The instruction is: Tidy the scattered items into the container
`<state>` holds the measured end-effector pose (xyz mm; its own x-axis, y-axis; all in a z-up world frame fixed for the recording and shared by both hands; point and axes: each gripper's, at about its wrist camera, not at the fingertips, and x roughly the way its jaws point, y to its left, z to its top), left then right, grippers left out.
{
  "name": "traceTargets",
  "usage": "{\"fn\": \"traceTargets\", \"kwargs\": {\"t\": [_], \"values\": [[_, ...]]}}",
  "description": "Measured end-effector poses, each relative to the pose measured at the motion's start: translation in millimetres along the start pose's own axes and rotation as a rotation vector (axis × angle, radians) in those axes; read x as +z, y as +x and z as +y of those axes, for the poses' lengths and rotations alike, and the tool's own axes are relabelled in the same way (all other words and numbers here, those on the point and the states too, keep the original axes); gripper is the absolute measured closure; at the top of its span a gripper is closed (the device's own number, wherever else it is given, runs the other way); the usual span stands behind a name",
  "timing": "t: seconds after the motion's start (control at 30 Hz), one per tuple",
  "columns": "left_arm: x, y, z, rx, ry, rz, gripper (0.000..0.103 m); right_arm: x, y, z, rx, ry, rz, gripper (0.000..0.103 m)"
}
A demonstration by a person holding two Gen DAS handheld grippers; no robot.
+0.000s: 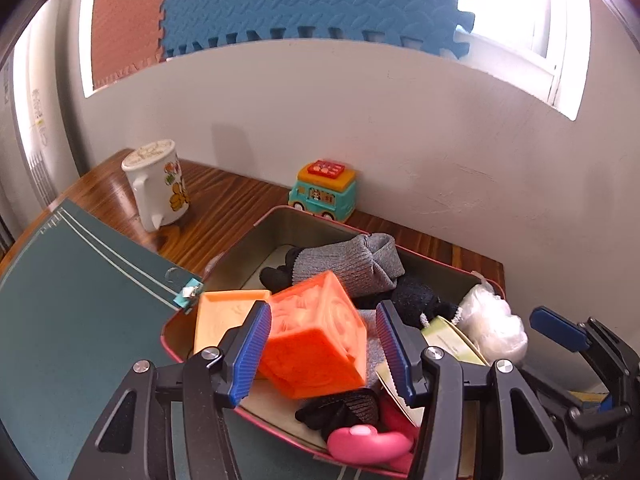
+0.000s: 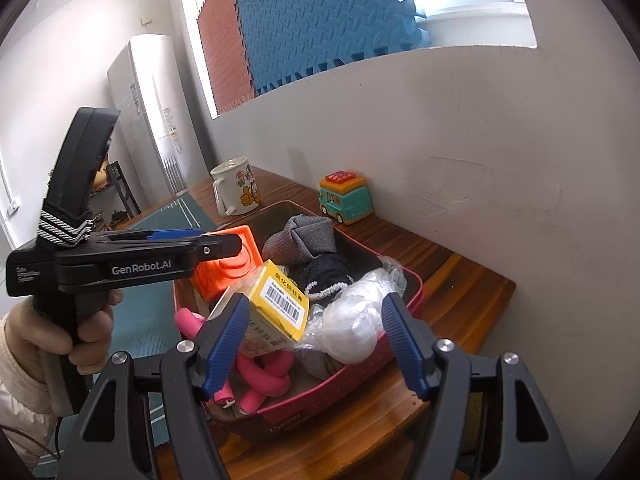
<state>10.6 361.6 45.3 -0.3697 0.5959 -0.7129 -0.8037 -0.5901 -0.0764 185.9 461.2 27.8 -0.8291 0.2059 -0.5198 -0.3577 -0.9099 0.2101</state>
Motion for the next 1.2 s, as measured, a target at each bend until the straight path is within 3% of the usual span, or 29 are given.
{"fn": "traceTargets", "kwargs": {"t": [0.2,0.27,0.4,0.63,0.93,1.1,1.2], "values": [[-5.6,-1.7,12.7,0.018,-0.050,0.014,0.046,-1.7,3.1,-1.7,0.011,0.009,0.021,0.030],[-7.6,-4.5,16.6,0.023,-0.069,0.020,0.046,-2.0,4.0,1.8,0.017,-0.006,0.038,0.023],[-14.7,-14.3,21.6,0.053,-0.103,0.029,0.032,-2.1,0.3,9.7,0.044,-0.040,0.074,0.020],[-33.4,-32.2,22.3,0.182,-0.139,0.045,0.022,-7.0,-11.8,15.7,0.042,-0.034,0.141,0.018],[-55.0,-51.6,9.9,0.193,-0.134,0.042,0.021,-15.8,-29.1,20.0,0.011,-0.018,0.154,0.017],[-58.3,-64.1,0.0,0.208,-0.102,0.020,0.005,-16.5,-37.7,24.1,0.000,-0.016,0.148,0.017],[-58.9,-71.2,-2.7,0.202,-0.096,0.006,0.005,-17.2,-42.2,28.0,-0.003,-0.022,0.141,0.017]]}}
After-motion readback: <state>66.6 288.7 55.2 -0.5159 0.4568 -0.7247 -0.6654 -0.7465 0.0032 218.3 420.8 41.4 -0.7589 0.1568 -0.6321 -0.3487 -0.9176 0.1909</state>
